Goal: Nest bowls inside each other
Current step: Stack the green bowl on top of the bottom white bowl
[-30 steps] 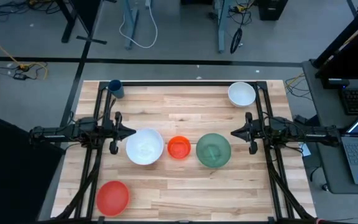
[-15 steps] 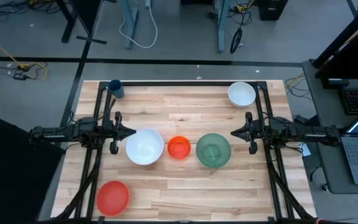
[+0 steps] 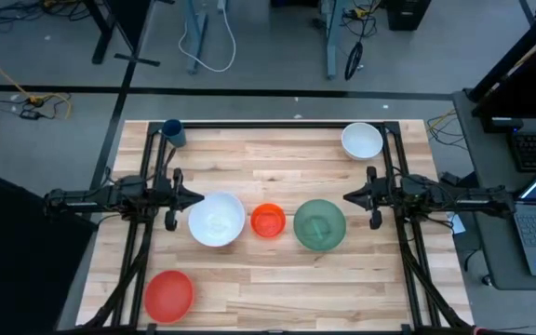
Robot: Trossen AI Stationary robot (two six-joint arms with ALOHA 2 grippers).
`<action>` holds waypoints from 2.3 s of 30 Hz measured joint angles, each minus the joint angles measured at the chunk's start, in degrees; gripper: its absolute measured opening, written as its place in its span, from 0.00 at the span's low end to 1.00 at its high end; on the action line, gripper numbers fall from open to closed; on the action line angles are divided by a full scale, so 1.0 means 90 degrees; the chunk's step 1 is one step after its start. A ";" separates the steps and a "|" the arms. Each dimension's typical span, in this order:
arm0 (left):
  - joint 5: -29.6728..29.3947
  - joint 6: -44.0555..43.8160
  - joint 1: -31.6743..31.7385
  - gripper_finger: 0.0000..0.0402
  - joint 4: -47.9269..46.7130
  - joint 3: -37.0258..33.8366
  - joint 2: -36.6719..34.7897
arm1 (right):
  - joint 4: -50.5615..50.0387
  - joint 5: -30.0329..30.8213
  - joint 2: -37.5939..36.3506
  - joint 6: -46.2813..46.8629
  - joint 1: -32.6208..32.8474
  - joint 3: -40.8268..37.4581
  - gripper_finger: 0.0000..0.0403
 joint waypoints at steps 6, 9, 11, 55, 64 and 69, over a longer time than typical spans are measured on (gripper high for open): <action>0.0043 0.0064 0.0000 0.00 -0.0030 -0.0001 0.0000 | 0.0043 0.0097 0.0015 -0.0123 0.0000 0.0000 0.00; 0.0072 0.0245 0.0000 0.00 -0.0026 0.0001 0.0000 | 0.0043 0.0097 0.0015 -0.0162 0.0000 0.0000 0.00; 0.0073 0.0209 0.0000 0.00 -0.0025 0.0000 0.0000 | 0.0045 0.0097 0.0015 -0.0260 0.0000 0.0000 0.00; -0.0612 0.0782 0.0000 0.00 0.0526 0.3029 0.4243 | -0.0563 0.0072 0.1693 -0.1961 -0.0002 0.2605 0.00; -0.0584 0.1557 0.0000 0.00 0.0796 0.4620 0.6021 | -0.0543 0.0092 0.3038 -0.2351 -0.0005 0.3670 0.00; -0.0217 0.1847 0.0002 0.00 0.0730 0.5310 0.6960 | -0.0609 0.0094 0.3287 -0.2354 -0.0005 0.3670 0.00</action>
